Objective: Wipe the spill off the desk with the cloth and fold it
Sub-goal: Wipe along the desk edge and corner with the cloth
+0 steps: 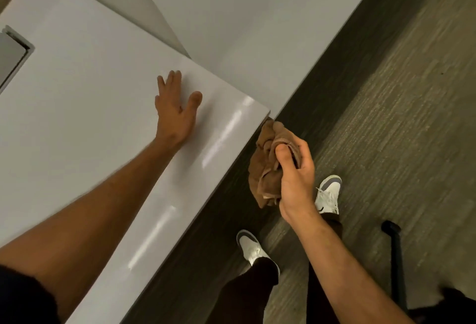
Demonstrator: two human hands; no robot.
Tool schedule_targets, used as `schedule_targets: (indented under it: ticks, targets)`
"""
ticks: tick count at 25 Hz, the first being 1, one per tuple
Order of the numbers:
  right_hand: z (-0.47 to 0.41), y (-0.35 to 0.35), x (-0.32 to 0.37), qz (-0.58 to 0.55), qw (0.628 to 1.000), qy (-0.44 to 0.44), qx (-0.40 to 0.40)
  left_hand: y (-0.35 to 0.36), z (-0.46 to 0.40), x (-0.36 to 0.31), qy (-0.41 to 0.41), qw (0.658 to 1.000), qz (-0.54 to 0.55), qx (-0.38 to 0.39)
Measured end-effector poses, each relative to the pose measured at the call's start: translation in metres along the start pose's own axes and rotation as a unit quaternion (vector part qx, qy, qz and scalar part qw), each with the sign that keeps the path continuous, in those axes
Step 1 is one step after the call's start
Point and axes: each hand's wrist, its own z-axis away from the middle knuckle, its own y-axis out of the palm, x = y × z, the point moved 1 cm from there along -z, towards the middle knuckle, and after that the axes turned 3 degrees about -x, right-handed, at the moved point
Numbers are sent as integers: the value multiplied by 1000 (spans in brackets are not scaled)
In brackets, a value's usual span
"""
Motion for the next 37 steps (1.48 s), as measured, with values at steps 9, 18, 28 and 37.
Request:
schedule_targets:
  ticks: [9,18,28,37]
  targets:
    - [69,61,-61,15,998,46,-27,-47,132,111,182,946,-234,135]
    - [61,71,-10,200,964,-173,25,-69,148,124,133,975,-156,83]
    - [-27,119,-25,732,576,-355,74,-132,217,219,-121,968,-217,-35]
    - [-58,214,-51,722,585,-368,32,-125,217,232,-122,963,-237,-37]
